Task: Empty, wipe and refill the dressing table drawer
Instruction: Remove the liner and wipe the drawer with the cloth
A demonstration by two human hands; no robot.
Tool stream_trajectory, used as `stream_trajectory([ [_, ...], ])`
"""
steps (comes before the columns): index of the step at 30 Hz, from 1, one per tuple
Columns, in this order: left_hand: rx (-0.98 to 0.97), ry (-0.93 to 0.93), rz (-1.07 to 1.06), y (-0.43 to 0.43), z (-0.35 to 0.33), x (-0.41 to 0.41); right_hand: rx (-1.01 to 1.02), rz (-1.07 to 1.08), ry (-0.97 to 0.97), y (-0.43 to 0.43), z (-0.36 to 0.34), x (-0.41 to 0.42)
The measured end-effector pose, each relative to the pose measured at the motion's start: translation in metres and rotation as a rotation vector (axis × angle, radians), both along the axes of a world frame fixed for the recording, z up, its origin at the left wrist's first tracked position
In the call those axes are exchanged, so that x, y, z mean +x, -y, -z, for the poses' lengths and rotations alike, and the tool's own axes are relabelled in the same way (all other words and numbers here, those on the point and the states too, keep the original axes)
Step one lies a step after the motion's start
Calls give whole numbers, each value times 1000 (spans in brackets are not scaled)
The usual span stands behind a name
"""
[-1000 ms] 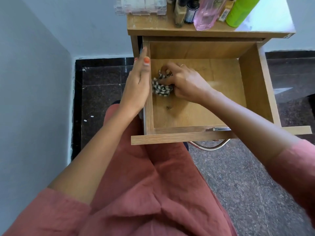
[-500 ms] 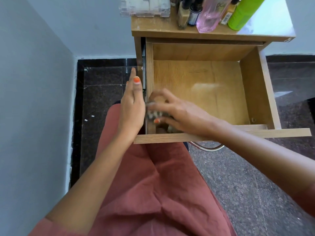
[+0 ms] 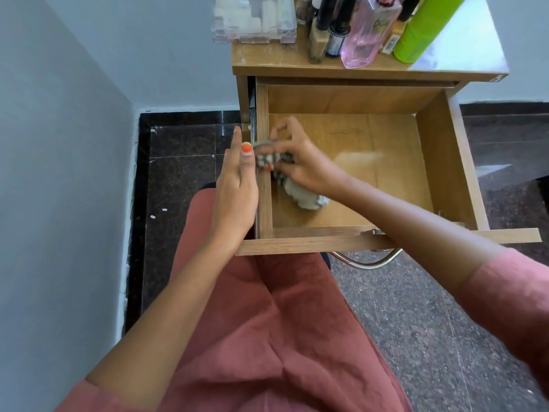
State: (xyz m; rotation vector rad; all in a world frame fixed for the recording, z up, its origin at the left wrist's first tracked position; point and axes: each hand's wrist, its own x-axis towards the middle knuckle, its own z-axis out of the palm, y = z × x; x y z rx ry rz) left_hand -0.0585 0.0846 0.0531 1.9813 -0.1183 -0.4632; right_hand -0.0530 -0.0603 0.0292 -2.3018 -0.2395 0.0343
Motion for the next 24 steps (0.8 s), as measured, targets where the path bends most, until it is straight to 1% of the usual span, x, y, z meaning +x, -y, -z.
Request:
stream_trajectory([
  [3, 21, 12, 7, 0, -2, -1, 170, 257, -86, -8, 0, 23],
  [5, 35, 16, 14, 0, -4, -1, 276, 377, -102, -13, 1, 33],
  [9, 63, 20, 46, 0, -5, 0, 365, 502, -117, -14, 1, 48],
  [11, 69, 29, 89, 1, -1, 2, 386, 524, -118, -13, 1, 51],
  [15, 50, 32, 165, 11, 12, 10, 351, 440, -145, -11, 2, 40],
  [19, 42, 73, 138, 25, 15, 24, 268, 372, -101, -10, 11, 30],
  [22, 94, 137, 160, 32, 16, 33, 245, 431, -47, -15, 10, 41],
  [24, 207, 208, 193, 35, 18, 34, 160, 497, 32, -17, 9, 51],
])
